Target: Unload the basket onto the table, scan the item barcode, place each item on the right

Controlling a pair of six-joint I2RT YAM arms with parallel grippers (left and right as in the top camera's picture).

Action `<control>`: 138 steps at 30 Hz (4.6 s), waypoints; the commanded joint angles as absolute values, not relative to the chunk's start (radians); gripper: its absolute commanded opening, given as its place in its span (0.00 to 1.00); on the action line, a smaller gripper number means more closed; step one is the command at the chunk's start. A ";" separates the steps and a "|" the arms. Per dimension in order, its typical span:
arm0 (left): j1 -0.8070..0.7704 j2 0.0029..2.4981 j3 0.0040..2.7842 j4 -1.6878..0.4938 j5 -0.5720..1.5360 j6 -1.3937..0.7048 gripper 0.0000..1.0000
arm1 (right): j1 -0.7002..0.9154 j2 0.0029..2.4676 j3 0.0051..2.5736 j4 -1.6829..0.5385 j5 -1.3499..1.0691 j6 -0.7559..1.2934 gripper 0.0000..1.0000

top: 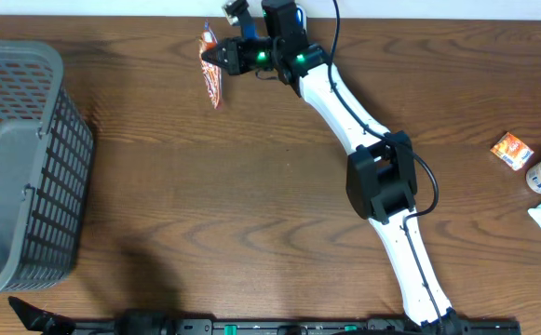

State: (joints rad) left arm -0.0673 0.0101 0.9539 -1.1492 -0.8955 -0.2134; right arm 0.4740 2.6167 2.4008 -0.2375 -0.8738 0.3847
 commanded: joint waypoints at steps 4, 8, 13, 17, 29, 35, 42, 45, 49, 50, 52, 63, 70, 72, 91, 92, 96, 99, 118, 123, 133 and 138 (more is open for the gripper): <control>-0.068 0.002 0.951 -1.151 -0.898 -0.223 0.83 | 0.420 2.595 2.408 0.014 -1.110 0.119 0.01; -0.068 0.002 0.951 -1.151 -0.898 -0.223 0.83 | 0.367 2.614 2.408 0.163 -1.159 0.107 0.01; -0.068 0.002 0.951 -1.151 -0.898 -0.223 0.83 | 0.308 2.681 2.408 0.318 -1.161 0.119 0.01; -0.068 0.002 0.951 -1.151 -0.898 -0.223 0.83 | 0.269 2.768 2.408 0.614 -1.151 0.249 0.01; -0.068 0.002 0.951 -1.151 -0.898 -0.223 0.83 | 0.228 2.993 2.408 1.065 -0.910 0.459 0.01; -0.068 0.002 0.951 -1.151 -0.898 -0.223 0.83 | 0.191 2.997 2.408 1.097 -0.949 0.432 0.01; -0.068 0.002 0.951 -1.151 -0.898 -0.223 0.84 | 0.139 2.997 2.408 1.178 -0.933 0.456 0.01; -0.068 0.002 0.951 -1.151 -0.898 -0.223 0.83 | 0.128 2.997 2.408 1.158 -0.933 0.449 0.01; -0.068 0.002 0.951 -1.151 -0.898 -0.223 0.83 | 0.129 2.997 2.408 1.115 -0.932 0.408 0.01; -0.068 0.002 0.951 -1.151 -0.898 -0.223 0.83 | 0.133 2.997 2.408 1.106 -0.932 0.390 0.01; -0.068 0.002 0.951 -1.151 -0.898 -0.223 0.83 | 0.146 2.997 2.408 1.092 -0.931 0.356 0.01; -0.068 0.002 0.951 -1.151 -0.898 -0.223 0.83 | 0.172 2.997 2.408 1.066 -0.754 0.343 0.01; -0.068 0.003 0.951 -1.151 -0.898 -0.223 0.83 | 0.199 2.997 2.408 1.064 -0.531 0.343 0.01; -0.068 0.002 0.951 -1.151 -0.898 -0.223 0.84 | 0.199 2.997 2.408 1.045 -0.528 0.343 0.01; -0.068 0.002 0.951 -1.151 -0.898 -0.223 0.83 | 0.079 2.996 2.408 1.110 -0.876 0.441 0.01; -0.068 0.002 0.951 -1.151 -0.898 -0.223 0.83 | 0.068 2.996 2.409 1.140 -0.884 0.476 0.01; -0.068 0.003 0.951 -1.151 -0.898 -0.223 0.83 | 0.028 2.984 2.409 1.307 -0.936 0.696 0.01; -0.068 0.002 0.951 -1.151 -0.898 -0.223 0.83 | 0.012 2.971 2.410 1.509 -1.014 0.876 0.01; -0.068 0.002 0.951 -1.151 -0.898 -0.223 0.83 | 0.130 2.438 2.419 1.522 -1.562 1.252 0.02; -0.068 0.002 0.951 -1.151 -0.898 -0.223 0.83 | 0.155 2.286 2.419 1.306 -1.560 1.234 0.01; -0.068 0.003 0.951 -1.151 -0.898 -0.223 0.83 | 0.178 2.062 2.419 0.530 -1.198 0.862 0.01; -0.068 0.002 0.951 -1.151 -0.898 -0.223 0.83 | 0.178 1.999 2.419 -0.039 -0.822 0.439 0.01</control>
State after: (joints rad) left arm -0.0673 0.0101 0.9539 -1.1496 -0.8944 -0.2134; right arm 0.1741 2.0468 2.4126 0.1467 -1.1717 0.7990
